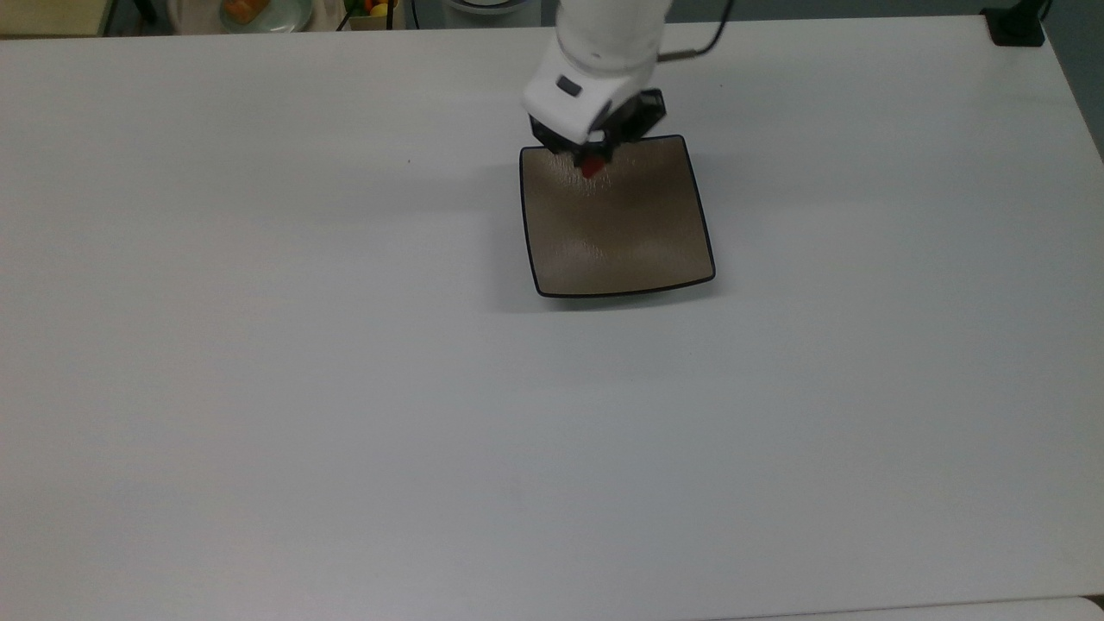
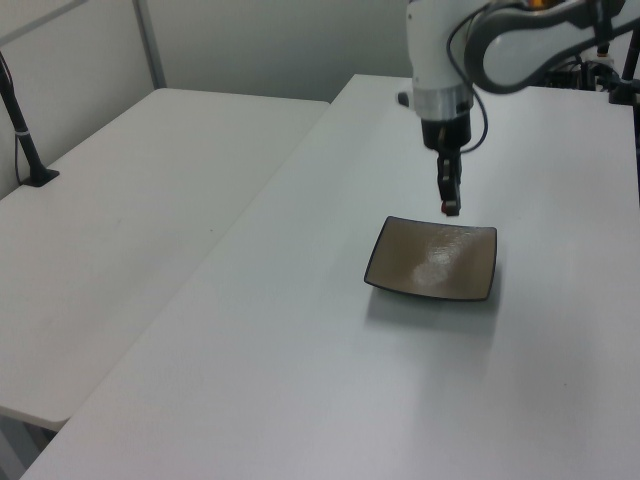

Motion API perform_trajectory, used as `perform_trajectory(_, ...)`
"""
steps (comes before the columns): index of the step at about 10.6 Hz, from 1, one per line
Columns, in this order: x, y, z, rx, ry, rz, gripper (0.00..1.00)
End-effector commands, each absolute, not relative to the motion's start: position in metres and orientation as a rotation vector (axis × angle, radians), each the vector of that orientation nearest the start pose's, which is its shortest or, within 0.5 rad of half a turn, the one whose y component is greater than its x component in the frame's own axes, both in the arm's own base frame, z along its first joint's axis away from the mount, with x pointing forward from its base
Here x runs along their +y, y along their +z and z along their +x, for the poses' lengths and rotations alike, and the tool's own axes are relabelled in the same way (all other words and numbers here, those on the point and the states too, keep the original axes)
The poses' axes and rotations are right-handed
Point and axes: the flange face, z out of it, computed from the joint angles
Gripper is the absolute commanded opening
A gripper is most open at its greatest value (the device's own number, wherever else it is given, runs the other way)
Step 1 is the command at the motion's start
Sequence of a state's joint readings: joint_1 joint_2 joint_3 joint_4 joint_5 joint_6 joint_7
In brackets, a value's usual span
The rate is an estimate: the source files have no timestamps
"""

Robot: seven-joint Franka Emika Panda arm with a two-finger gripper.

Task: Strawberries on a ceramic plate
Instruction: 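Lower the strawberry onto the plate and open the gripper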

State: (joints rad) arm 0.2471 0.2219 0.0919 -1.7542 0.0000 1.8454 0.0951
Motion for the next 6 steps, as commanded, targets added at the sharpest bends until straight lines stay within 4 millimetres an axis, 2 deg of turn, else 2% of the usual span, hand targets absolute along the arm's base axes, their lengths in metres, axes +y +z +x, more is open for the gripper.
perform_trajectory(1,0.234,0.378,0.576,-0.294,0.159,-3.128,0.17)
perform_trajectory(4,0.242,0.351,0.586,-0.242,0.091,-3.144,0.20)
perform_trajectory(5,0.242,0.348,0.589,-0.239,0.075,-3.140,0.25)
perform_trajectory(6,0.240,0.346,0.589,-0.230,0.075,-3.141,0.38)
